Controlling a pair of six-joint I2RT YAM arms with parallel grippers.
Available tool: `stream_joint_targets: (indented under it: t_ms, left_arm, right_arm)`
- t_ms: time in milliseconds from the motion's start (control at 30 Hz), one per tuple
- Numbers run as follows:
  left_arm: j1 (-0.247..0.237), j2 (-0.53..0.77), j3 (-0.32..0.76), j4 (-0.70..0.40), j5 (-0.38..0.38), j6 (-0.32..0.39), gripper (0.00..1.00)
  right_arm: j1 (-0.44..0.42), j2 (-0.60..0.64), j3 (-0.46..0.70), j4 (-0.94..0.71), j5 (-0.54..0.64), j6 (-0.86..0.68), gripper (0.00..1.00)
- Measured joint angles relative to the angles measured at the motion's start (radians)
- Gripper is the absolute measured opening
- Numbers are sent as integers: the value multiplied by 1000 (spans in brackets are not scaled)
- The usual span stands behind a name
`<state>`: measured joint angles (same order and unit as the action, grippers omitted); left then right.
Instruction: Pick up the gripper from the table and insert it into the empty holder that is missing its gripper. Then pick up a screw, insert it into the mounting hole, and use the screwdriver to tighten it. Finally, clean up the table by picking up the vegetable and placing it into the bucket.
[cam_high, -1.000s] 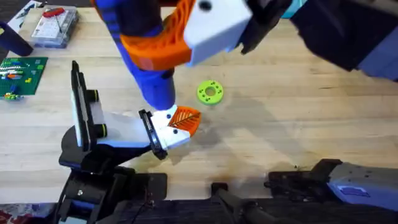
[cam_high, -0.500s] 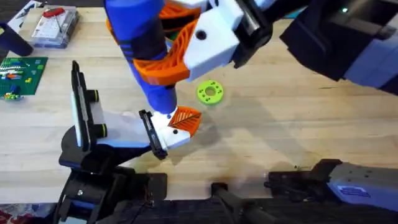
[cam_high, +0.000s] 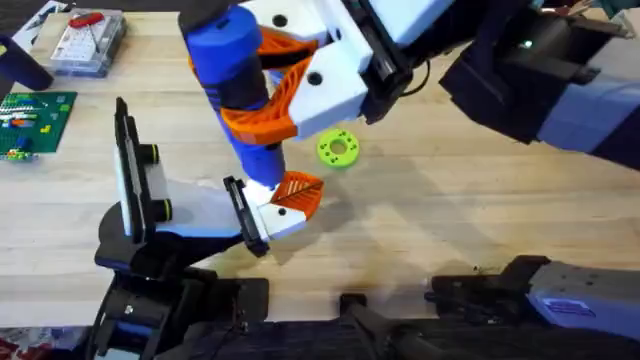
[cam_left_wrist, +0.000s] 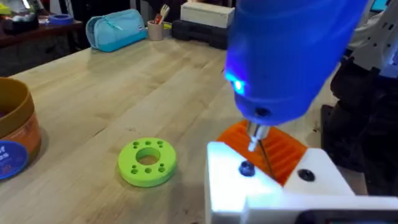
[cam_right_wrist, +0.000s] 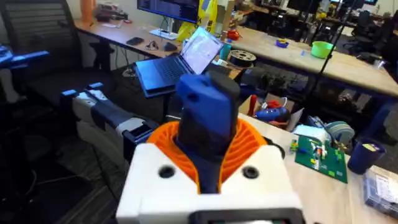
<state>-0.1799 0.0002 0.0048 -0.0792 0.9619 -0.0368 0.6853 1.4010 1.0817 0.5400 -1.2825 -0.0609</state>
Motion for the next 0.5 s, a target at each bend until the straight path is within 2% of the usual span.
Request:
stream_joint_targets:
  t_ms: [500]
  left_arm:
    - [0, 0, 0, 0, 3, 0, 10]
  right_arm:
    - [15, 0, 0, 2, 26, 0, 110]
